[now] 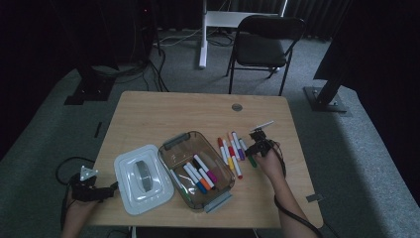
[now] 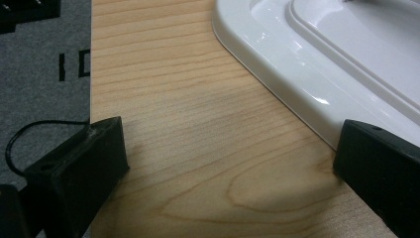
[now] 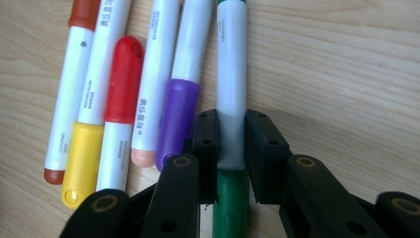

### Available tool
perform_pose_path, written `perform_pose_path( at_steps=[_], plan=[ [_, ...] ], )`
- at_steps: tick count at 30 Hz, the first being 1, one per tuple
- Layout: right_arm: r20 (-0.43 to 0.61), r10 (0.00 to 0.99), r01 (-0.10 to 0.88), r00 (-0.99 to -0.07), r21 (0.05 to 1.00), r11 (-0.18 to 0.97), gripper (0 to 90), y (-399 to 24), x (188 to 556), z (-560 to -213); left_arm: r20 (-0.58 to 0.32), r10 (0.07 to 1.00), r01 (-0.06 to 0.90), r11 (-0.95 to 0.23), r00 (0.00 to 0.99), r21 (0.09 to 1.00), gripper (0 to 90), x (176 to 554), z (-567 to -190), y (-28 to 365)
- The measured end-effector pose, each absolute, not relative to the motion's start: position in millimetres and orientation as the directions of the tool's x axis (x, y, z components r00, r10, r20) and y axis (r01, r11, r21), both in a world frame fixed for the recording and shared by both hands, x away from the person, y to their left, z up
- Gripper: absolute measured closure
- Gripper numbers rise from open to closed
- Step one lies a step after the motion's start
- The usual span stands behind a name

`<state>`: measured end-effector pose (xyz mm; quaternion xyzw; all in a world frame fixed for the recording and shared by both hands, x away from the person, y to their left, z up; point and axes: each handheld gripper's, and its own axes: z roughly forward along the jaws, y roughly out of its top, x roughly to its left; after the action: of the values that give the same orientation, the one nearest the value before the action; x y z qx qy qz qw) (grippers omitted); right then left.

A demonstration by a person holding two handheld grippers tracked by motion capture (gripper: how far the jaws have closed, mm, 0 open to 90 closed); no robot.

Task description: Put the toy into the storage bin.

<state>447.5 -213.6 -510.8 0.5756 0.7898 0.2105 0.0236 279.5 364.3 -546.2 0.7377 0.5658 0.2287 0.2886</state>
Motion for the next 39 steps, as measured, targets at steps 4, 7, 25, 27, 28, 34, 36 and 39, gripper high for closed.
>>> perform_pose_path(
  at_steps=[4,7,25,27,28,34,36,39],
  plan=[
    [0.211,0.925,0.902,-0.317,0.368,0.225,76.5,-219,445,-504,0.011,0.967,0.703,-0.193,0.255,0.685,0.6,279,-546,364],
    [0.218,0.925,0.902,-0.312,0.374,0.217,76.5,-223,443,-500,0.011,0.967,0.703,-0.193,0.255,0.685,0.6,279,-546,364],
    [0.286,0.903,0.893,-0.321,0.409,0.188,76.6,-223,436,-472,0.011,0.967,0.703,-0.193,0.255,0.685,0.6,279,-546,364],
    [0.292,0.898,0.887,-0.329,0.421,0.188,76.6,-221,434,-464,0.011,0.967,0.703,-0.193,0.255,0.685,0.6,279,-546,364],
    [0.297,0.895,0.885,-0.331,0.427,0.186,76.6,-220,433,-459,0.011,0.967,0.703,-0.193,0.255,0.685,0.6,279,-546,364],
    [0.306,0.869,0.853,-0.389,0.475,0.215,76.6,-205,422,-424,0.011,0.967,0.703,-0.193,0.255,0.685,0.6,279,-546,364],
    [0.305,0.856,0.838,-0.417,0.495,0.231,76.6,-196,416,-410,0.011,0.967,0.703,-0.193,0.255,0.685,0.6,279,-546,364],
    [0.313,0.837,0.82,-0.45,0.517,0.248,76.6,-185,411,-396,0.011,0.967,0.703,-0.193,0.255,0.685,0.6,279,-546,364]
  ],
)
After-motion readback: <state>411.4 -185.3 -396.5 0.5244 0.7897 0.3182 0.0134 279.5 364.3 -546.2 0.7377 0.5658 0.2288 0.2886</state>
